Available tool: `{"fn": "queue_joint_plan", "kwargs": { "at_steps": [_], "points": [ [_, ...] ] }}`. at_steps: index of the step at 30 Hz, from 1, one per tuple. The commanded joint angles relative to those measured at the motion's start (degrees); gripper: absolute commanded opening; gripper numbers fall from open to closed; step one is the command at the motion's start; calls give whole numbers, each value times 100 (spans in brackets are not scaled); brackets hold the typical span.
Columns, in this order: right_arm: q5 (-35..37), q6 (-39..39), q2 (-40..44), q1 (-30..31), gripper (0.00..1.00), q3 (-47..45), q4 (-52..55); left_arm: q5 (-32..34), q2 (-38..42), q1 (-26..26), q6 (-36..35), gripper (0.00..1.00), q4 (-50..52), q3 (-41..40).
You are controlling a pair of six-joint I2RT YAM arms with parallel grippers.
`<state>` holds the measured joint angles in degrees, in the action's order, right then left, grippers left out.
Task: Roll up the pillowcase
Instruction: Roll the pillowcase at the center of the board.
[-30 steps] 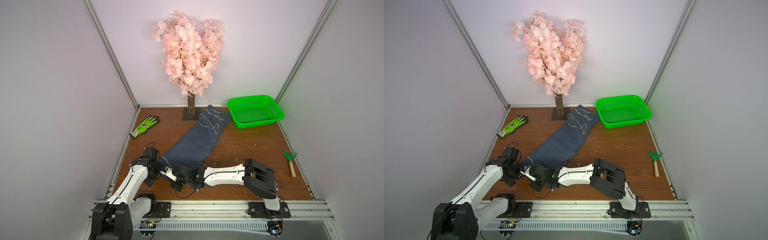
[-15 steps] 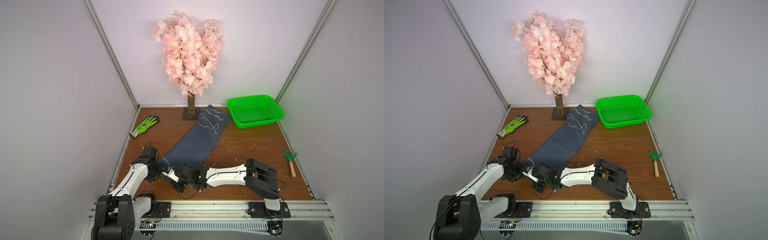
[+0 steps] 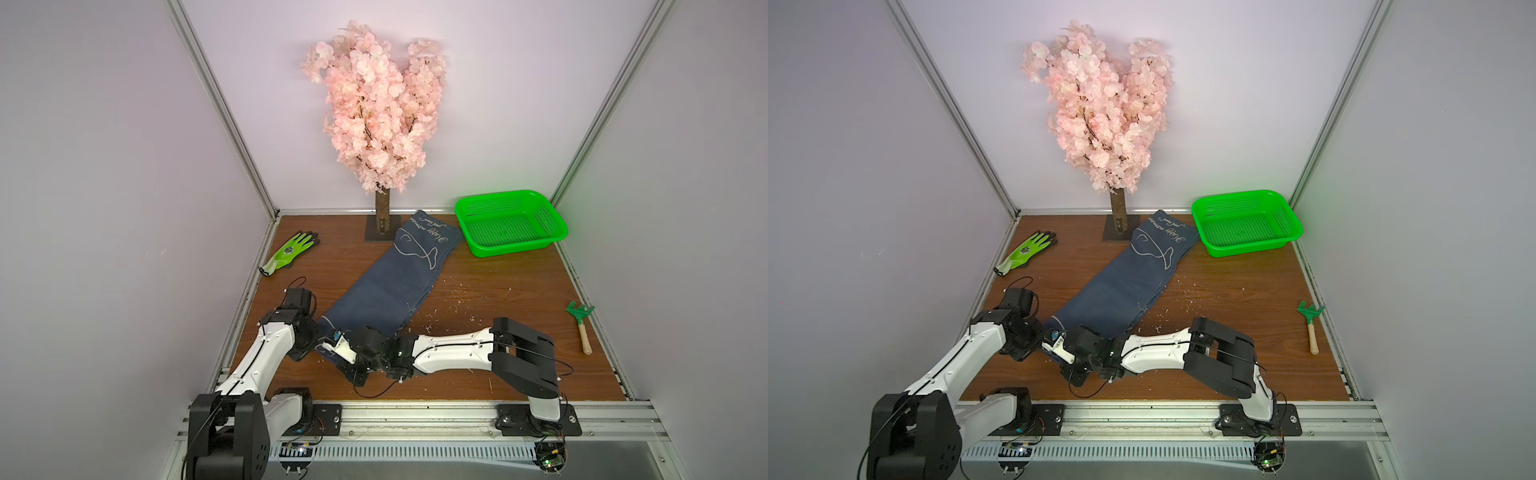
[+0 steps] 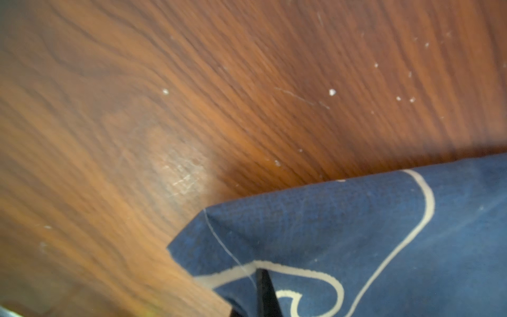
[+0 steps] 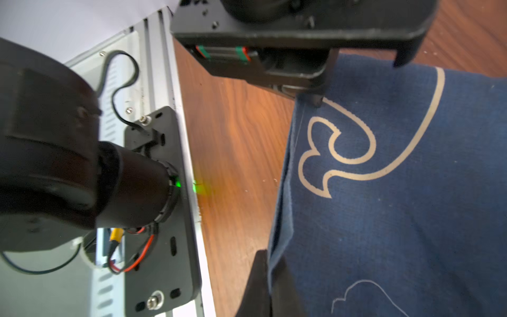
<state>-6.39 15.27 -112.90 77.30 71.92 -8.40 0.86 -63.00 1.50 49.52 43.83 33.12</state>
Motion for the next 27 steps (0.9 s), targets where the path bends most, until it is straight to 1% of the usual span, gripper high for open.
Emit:
{"fn": "queue_joint_plan", "kwargs": {
  "at_steps": [1,3,9,15,21,25,27],
  "points": [
    [-427,367,153,64,0,-97,-150,503,-60,70,-394,3,161,220],
    [-538,526,138,16,0,-181,-295,547,-169,-25,-389,5,152,321],
    [-821,970,163,-260,0,-439,-681,753,-746,-444,-408,14,152,955],
    [-940,1329,283,-558,0,-809,-1100,759,-1221,-619,-390,15,112,1341],
    [-1037,1429,349,-766,0,-941,-1302,704,-1531,-659,-444,10,40,1584],
    [-1017,1383,459,-817,0,-1008,-1261,670,-1776,-659,-578,1,42,1828],
    [-1004,1408,511,-852,0,-1070,-1274,642,-1861,-659,-591,1,38,1913]
  ]
}}
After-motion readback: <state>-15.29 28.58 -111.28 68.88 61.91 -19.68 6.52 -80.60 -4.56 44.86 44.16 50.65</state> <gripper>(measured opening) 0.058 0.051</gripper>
